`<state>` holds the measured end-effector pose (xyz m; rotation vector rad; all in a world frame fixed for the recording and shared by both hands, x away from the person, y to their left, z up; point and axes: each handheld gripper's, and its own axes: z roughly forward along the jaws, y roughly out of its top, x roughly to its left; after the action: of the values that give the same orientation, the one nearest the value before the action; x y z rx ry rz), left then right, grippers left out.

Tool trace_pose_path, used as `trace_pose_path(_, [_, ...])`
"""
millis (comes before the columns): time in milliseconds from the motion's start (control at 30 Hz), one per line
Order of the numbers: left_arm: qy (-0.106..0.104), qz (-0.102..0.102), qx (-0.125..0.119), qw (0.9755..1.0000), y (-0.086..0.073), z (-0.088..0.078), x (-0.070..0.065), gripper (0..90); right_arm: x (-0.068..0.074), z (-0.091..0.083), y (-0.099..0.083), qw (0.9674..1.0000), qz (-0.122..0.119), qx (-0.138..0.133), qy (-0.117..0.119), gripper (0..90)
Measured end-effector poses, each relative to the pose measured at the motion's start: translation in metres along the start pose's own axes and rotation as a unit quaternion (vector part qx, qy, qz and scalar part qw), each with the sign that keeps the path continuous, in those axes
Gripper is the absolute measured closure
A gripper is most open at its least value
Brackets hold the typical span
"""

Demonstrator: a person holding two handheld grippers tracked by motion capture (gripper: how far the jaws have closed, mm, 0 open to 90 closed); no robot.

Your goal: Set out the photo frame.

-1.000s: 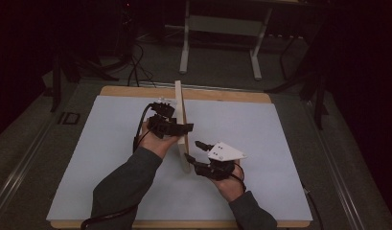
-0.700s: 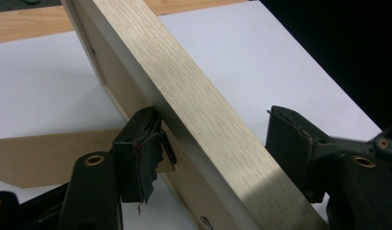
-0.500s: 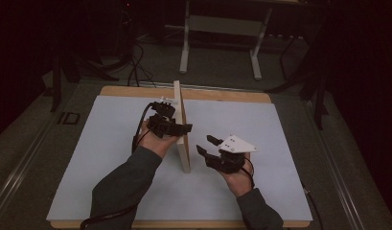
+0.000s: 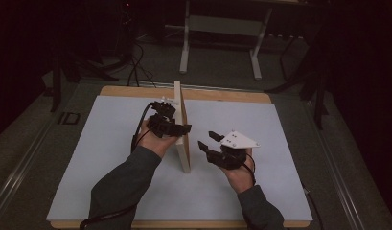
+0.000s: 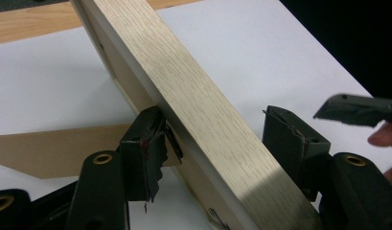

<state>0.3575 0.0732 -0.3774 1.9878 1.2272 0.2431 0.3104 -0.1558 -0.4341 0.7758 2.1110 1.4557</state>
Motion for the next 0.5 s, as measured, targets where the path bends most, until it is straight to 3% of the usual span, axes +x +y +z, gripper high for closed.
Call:
trace_pose_path(267, [-0.009, 0.019, -0.001, 0.9998, 0.0, 0.0, -0.002, 42.5, -0.011, -0.004, 0.007, 0.9999, 0.004, -0.002, -0.013, 46.7])
trace_pose_path(300, [-0.012, 0.028, 0.001, 0.9995, 0.001, 0.001, -0.003, 42.5, -0.016, -0.005, 0.009, 0.9998, 0.008, -0.003, -0.017, 46.7])
trace_pose_path(500, [-0.025, 0.04, 0.006, 0.9989, 0.004, 0.003, -0.002, 42.5, -0.03, -0.007, 0.013, 0.9993, 0.021, -0.004, -0.03, 47.4])
